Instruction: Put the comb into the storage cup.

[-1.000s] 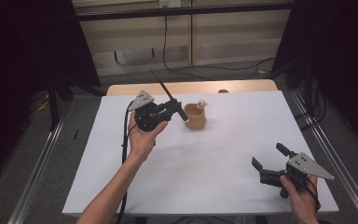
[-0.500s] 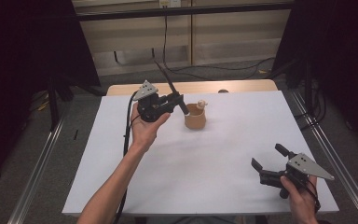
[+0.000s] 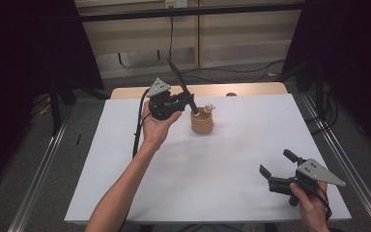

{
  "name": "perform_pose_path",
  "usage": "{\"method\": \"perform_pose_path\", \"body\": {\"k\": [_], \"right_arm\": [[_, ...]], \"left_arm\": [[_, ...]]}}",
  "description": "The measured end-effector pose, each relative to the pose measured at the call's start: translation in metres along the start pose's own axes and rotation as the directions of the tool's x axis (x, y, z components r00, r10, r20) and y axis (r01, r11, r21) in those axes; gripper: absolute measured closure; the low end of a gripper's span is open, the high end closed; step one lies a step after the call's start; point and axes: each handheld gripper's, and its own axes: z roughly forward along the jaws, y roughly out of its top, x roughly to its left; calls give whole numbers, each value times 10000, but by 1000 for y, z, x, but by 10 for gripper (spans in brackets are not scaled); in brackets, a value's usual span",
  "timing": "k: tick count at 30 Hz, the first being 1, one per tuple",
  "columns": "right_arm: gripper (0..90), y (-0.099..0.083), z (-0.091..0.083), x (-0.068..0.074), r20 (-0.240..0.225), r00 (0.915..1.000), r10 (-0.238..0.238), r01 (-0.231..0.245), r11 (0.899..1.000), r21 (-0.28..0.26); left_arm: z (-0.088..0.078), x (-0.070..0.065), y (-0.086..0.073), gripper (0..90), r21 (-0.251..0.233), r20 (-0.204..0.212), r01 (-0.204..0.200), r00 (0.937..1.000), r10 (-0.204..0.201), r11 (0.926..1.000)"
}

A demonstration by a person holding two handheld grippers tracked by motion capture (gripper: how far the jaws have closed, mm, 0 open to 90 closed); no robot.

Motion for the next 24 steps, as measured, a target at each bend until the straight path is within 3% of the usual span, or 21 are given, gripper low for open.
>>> {"method": "perform_pose_path", "body": {"k": [5,7,12,17,24], "right_arm": [[0,0,0,1,-62,10000,-40,40,10000,-20],[0,0,0,1,-63,10000,-61,60,9999,-80],[0,0,0,0,-59,10000,-73,73,9999,-84],[0,0,0,0,-68,9999,-102,102,9999,-85],[0,0,0,0,-64,9999,-95,94,9999,-93]], "left_arm": [[10,0,-2,730,-2,80,103,9999,-103,9999],[13,2,-3,730,32,8,-7,10000,7,10000],[17,6,-8,730,113,-140,179,9997,-177,9998],[21,6,-9,730,175,-78,-68,9999,69,9998],[27,11,-20,730,372,-192,-31,9998,38,9993]]}}
